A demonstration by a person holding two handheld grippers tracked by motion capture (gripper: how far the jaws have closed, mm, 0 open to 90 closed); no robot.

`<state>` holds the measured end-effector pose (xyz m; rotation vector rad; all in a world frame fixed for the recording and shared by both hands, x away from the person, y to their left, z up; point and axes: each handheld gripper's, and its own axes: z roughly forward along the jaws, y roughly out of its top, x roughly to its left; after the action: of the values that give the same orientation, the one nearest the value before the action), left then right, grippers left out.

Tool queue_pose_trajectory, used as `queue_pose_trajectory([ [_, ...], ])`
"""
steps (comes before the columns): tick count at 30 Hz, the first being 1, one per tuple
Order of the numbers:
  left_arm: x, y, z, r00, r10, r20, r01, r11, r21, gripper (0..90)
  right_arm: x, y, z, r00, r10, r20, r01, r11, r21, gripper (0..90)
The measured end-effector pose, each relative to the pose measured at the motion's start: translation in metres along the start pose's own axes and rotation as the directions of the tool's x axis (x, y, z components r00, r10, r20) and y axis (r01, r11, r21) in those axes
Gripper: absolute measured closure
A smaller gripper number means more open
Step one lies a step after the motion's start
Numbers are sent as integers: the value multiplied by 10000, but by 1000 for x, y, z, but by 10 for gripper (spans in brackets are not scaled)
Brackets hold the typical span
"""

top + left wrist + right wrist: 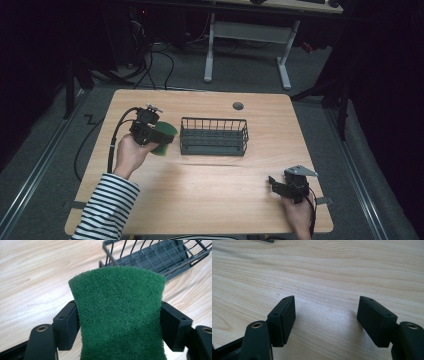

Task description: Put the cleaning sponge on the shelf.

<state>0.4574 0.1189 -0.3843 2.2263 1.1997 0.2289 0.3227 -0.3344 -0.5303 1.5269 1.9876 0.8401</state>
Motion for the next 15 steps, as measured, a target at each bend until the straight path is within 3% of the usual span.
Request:
queue_pose_trajectory([
  [7,-8,13,6,9997,217,89,-217,9998,23,275,0,0,0,10000,2,-15,-2,10000,2,308],
  [11,-9,17,9,9995,76,300,-73,9999,-81,275,0,0,0,10000,-12,-22,12,10000,-4,307],
  [15,-12,23,12,9997,169,172,-169,9999,-11,275,0,0,0,10000,-8,-15,8,10000,15,307],
])
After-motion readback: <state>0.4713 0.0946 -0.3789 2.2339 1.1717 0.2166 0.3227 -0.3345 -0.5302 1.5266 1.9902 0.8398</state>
